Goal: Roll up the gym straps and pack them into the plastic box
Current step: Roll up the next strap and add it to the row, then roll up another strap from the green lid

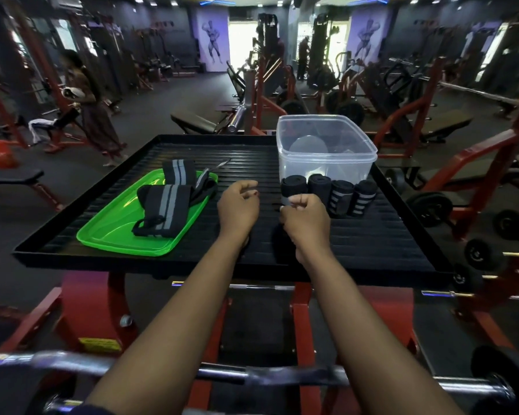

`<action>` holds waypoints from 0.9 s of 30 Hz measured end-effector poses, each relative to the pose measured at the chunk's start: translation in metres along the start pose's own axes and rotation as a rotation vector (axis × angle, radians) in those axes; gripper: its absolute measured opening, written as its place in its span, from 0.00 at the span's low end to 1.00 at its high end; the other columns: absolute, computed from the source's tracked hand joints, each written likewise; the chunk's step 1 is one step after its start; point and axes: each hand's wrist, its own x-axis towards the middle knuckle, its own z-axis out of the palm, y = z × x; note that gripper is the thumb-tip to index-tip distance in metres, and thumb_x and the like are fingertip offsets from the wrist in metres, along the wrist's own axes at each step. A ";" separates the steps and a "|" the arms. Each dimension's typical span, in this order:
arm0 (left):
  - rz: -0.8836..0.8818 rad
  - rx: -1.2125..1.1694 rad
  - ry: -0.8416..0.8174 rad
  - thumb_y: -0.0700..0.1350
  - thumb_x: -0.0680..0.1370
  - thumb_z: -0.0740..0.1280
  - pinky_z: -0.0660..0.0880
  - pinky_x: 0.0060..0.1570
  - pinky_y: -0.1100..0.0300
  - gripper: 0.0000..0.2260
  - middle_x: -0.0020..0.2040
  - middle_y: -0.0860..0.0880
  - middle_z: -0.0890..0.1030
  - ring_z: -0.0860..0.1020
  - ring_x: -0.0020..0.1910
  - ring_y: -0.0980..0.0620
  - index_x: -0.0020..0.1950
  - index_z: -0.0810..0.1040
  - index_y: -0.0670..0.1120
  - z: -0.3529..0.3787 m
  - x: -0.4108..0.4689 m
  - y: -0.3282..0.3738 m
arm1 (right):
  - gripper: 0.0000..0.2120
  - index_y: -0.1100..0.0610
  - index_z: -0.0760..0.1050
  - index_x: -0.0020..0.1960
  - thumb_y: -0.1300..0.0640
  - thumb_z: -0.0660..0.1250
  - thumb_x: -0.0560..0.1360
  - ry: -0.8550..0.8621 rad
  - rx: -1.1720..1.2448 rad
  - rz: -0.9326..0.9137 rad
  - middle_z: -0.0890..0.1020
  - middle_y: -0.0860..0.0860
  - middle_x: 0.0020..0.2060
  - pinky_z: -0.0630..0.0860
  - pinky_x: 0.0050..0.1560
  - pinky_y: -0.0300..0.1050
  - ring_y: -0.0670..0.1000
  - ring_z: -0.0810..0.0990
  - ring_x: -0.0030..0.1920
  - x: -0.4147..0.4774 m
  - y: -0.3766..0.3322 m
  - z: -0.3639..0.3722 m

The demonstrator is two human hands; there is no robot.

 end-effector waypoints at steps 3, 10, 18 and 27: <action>-0.008 -0.034 0.055 0.36 0.73 0.63 0.80 0.50 0.48 0.12 0.44 0.49 0.83 0.82 0.44 0.49 0.48 0.80 0.51 -0.027 0.004 -0.003 | 0.06 0.47 0.74 0.42 0.58 0.67 0.69 -0.135 0.009 0.010 0.82 0.49 0.42 0.81 0.48 0.54 0.55 0.83 0.45 -0.009 -0.008 0.032; 0.139 0.267 0.309 0.37 0.73 0.65 0.73 0.50 0.60 0.11 0.49 0.47 0.84 0.81 0.48 0.49 0.51 0.83 0.46 -0.099 0.009 -0.005 | 0.06 0.48 0.75 0.43 0.59 0.67 0.71 -0.379 -0.068 -0.023 0.83 0.49 0.44 0.77 0.36 0.46 0.50 0.80 0.39 -0.028 -0.020 0.101; -0.048 0.532 0.203 0.39 0.72 0.67 0.72 0.54 0.55 0.19 0.60 0.41 0.79 0.77 0.59 0.43 0.64 0.76 0.42 -0.146 0.024 -0.035 | 0.18 0.52 0.78 0.61 0.60 0.69 0.71 -0.559 -0.154 -0.084 0.82 0.48 0.56 0.78 0.46 0.41 0.47 0.80 0.52 -0.034 -0.023 0.152; -0.127 0.345 0.285 0.48 0.72 0.72 0.72 0.55 0.56 0.20 0.57 0.46 0.80 0.78 0.58 0.46 0.62 0.75 0.44 -0.153 0.030 -0.036 | 0.35 0.54 0.67 0.69 0.55 0.75 0.65 -0.520 0.031 0.055 0.82 0.53 0.56 0.80 0.57 0.53 0.52 0.82 0.53 -0.032 -0.015 0.167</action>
